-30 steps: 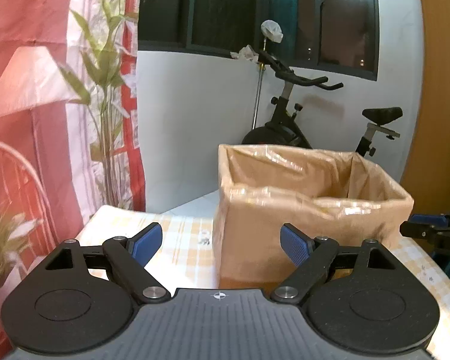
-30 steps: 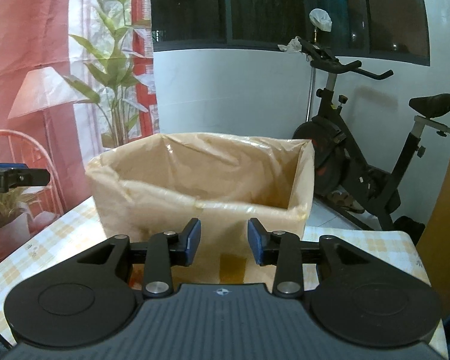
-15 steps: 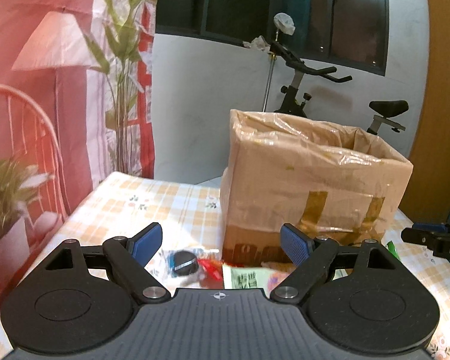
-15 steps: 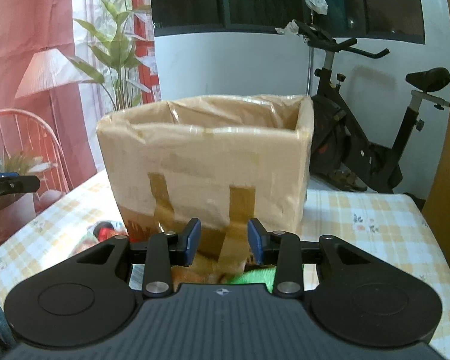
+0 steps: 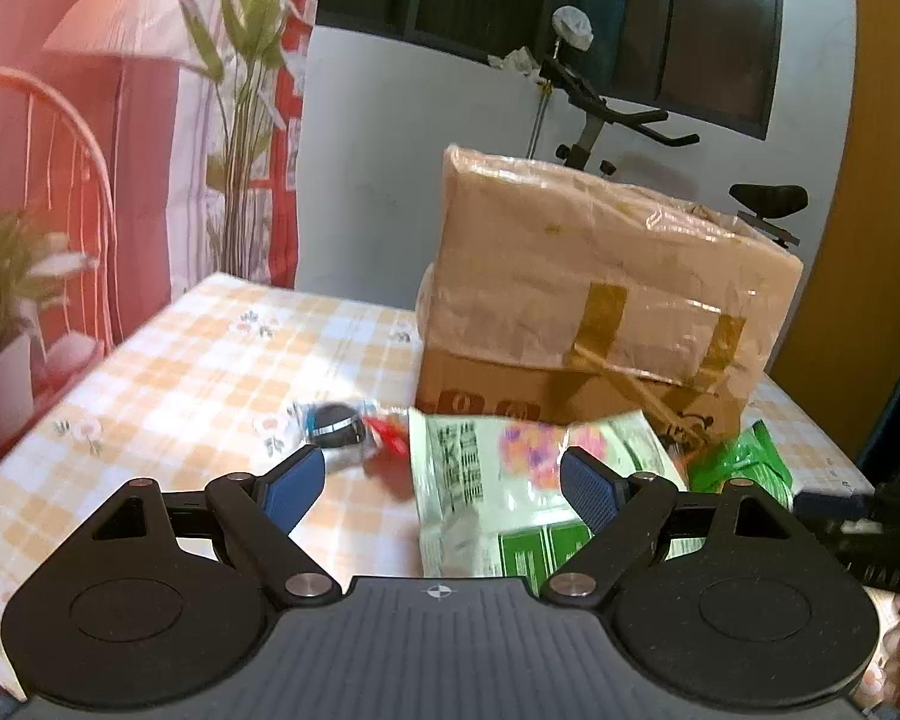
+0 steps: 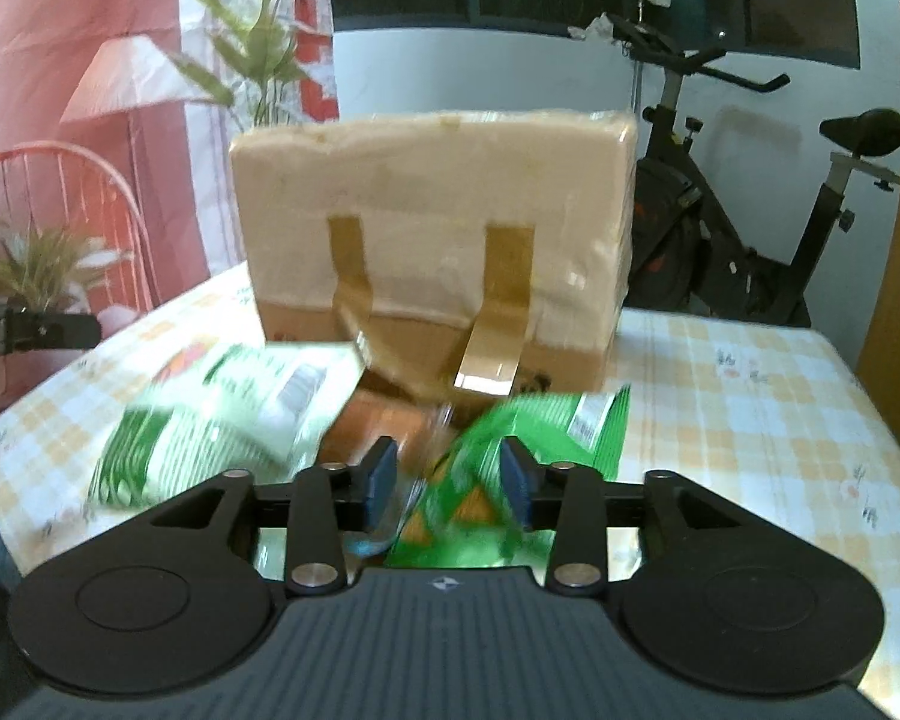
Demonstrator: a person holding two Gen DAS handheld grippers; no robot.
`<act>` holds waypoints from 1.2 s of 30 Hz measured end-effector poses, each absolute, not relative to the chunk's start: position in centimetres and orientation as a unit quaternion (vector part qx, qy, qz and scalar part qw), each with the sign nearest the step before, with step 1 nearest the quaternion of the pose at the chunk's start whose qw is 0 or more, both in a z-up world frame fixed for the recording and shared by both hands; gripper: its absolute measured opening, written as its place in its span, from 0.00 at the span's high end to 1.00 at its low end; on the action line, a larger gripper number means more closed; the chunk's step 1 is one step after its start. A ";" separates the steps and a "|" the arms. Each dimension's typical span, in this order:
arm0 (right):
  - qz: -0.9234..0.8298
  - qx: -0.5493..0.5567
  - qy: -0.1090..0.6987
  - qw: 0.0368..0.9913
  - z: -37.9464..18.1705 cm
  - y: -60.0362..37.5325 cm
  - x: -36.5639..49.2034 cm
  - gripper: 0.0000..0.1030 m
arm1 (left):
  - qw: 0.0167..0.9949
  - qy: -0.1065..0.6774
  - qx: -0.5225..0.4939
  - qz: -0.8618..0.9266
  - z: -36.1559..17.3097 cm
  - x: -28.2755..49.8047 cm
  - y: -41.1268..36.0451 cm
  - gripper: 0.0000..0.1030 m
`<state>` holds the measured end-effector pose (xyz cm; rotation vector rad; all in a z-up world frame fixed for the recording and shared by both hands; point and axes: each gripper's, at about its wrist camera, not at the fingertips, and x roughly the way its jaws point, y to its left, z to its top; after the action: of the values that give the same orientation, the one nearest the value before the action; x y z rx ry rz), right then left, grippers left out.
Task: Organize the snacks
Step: 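Withdraw both open tools from the box back toward the snack pile, then lower the left tool onto the pale green bag while the right tool lowers onto the foil sachet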
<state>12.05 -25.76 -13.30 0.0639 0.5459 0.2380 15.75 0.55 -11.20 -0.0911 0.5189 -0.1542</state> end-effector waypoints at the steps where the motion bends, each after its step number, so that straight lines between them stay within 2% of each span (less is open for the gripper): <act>1: 0.120 0.034 0.276 0.953 -13.9 -25.5 11.8 0.52 | 0.962 0.258 -0.049 -0.076 -11.5 15.7 0.7 0.15; 9: 0.113 0.002 0.335 0.935 -18.0 -22.5 10.8 0.39 | 0.959 0.263 -0.071 -0.076 -12.6 15.1 1.4 0.15; 11: 0.098 -0.007 0.330 0.939 -18.3 -22.2 10.7 0.25 | 0.957 0.267 -0.077 -0.078 -12.8 15.1 1.3 0.15; 13: 0.093 -0.007 0.331 0.939 -18.6 -22.2 10.7 0.23 | 0.957 0.268 -0.074 -0.077 -12.9 15.0 1.2 0.15; 23: 0.083 0.005 0.346 0.935 -19.9 -22.2 10.6 0.23 | 0.957 0.272 -0.062 -0.080 -13.4 14.9 0.6 0.15; 24: 0.084 0.004 0.343 0.936 -19.9 -22.2 10.5 0.26 | 0.957 0.273 -0.061 -0.081 -13.5 14.9 0.5 0.15; 25: 0.088 0.004 0.337 0.937 -19.9 -22.2 10.3 0.36 | 0.956 0.274 -0.061 -0.083 -13.6 14.9 0.5 0.15; 26: 0.093 0.003 0.333 0.938 -19.8 -22.2 10.2 0.42 | 0.956 0.274 -0.060 -0.084 -13.6 14.9 0.4 0.15; 36: 0.109 0.008 0.304 0.946 -19.7 -22.3 9.7 0.47 | 0.953 0.278 -0.067 -0.100 -13.4 15.2 -0.1 0.14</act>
<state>9.66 -22.35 -19.72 0.0162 0.6192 0.2225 15.18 -0.07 -13.45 -0.1369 0.5654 -0.2031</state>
